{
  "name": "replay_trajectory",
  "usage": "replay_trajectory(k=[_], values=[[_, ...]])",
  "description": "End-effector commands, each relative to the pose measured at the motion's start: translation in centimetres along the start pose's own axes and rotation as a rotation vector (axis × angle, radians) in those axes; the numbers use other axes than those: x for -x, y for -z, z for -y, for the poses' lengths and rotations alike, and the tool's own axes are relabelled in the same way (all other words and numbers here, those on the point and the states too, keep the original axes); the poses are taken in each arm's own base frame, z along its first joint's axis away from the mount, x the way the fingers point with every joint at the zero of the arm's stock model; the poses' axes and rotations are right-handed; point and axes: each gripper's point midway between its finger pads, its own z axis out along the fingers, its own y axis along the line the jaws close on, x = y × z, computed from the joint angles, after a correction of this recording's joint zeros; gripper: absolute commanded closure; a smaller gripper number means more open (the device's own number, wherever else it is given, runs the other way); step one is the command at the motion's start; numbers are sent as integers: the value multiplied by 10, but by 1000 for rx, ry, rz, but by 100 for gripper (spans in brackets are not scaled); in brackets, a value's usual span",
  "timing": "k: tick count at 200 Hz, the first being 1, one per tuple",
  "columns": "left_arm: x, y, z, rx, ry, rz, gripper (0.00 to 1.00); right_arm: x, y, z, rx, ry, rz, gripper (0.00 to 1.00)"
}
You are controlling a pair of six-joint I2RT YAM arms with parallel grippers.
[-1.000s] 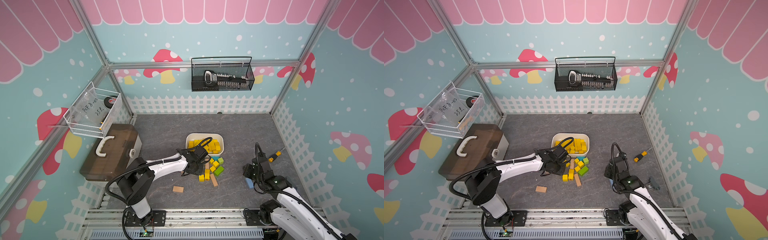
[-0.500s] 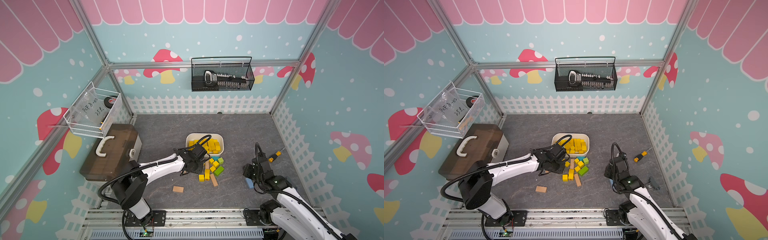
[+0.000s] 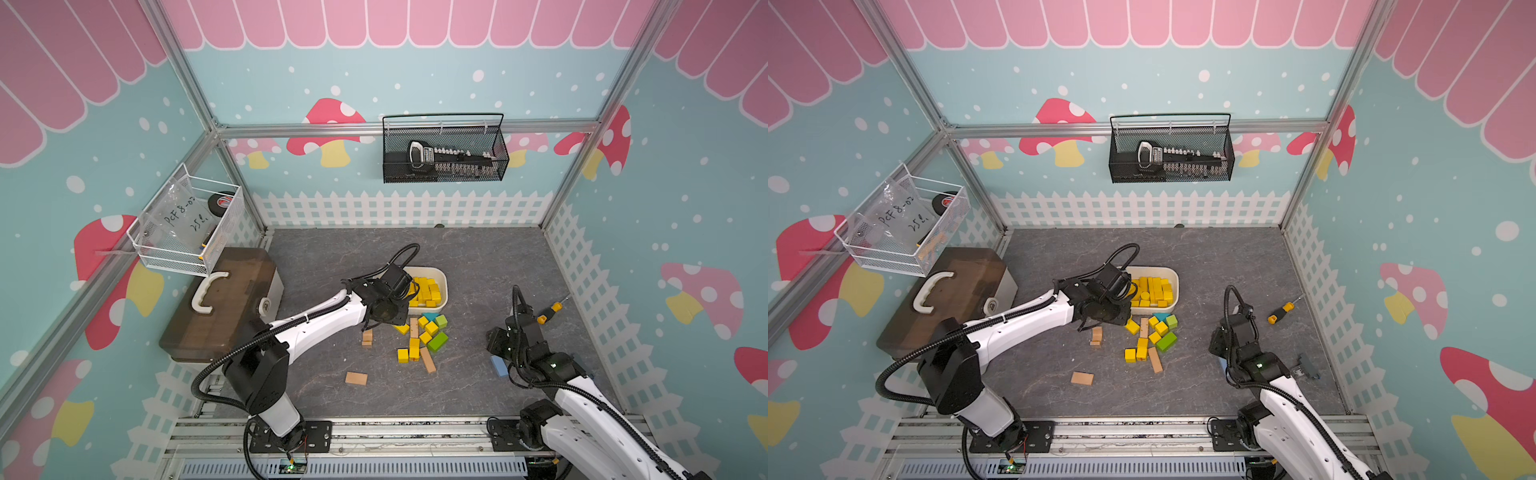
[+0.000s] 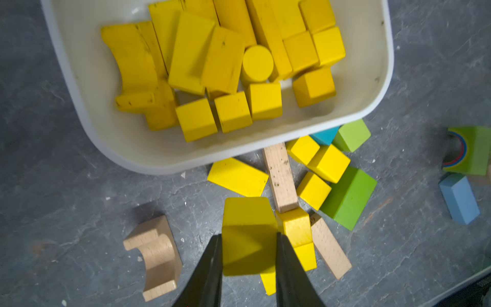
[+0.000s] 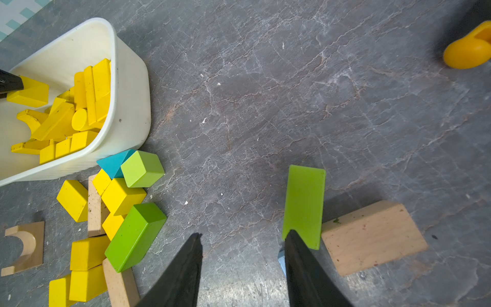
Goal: Pick out the yellow building blocks
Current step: Pick up the building block from the center of the board, then place the building block in the storage box.
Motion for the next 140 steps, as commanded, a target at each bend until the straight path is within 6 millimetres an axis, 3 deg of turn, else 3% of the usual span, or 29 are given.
replay_trajectory(k=[1, 59, 140], values=[[13, 1, -8, 3, -10, -25, 75, -2, -1, 3, -8, 4, -2, 50], [55, -16, -23, 0, 40, -37, 75, -2, -3, 2, -4, 18, -5, 50], [86, -51, -54, 57, 98, -66, 74, -2, -4, 0, 2, 22, -6, 49]])
